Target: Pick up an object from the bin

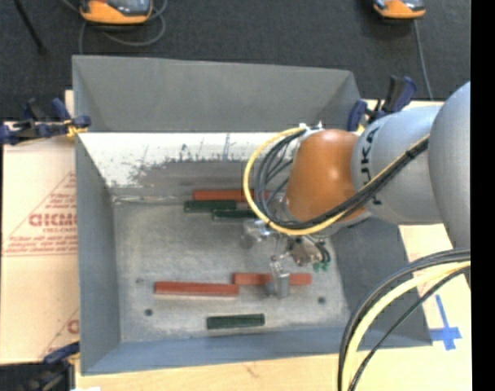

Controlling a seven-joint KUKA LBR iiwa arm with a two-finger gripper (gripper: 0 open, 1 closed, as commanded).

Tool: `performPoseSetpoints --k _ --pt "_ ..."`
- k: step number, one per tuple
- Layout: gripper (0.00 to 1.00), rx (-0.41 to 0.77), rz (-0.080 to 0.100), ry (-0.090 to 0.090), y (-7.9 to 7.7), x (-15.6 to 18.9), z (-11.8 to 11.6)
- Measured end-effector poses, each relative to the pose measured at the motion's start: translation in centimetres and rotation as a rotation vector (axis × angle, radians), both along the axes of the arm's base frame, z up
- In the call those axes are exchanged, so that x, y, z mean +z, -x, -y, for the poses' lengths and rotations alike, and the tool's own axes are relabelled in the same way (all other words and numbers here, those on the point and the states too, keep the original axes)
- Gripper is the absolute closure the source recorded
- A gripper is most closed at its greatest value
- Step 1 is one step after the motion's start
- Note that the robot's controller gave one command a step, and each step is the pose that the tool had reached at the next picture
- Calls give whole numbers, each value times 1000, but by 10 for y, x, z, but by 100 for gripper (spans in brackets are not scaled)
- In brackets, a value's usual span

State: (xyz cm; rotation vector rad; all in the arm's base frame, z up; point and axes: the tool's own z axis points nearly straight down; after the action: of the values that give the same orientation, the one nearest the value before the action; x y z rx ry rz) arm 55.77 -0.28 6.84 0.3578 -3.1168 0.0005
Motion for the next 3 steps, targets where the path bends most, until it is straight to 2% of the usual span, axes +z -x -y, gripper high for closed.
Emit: performPoseSetpoints --k 1,2,3 --pt "0 -79 7 -2 11 33 8" --pt "0 -370 5 -2 37 34 1" --pt "0 -641 4 0 56 2 -15"
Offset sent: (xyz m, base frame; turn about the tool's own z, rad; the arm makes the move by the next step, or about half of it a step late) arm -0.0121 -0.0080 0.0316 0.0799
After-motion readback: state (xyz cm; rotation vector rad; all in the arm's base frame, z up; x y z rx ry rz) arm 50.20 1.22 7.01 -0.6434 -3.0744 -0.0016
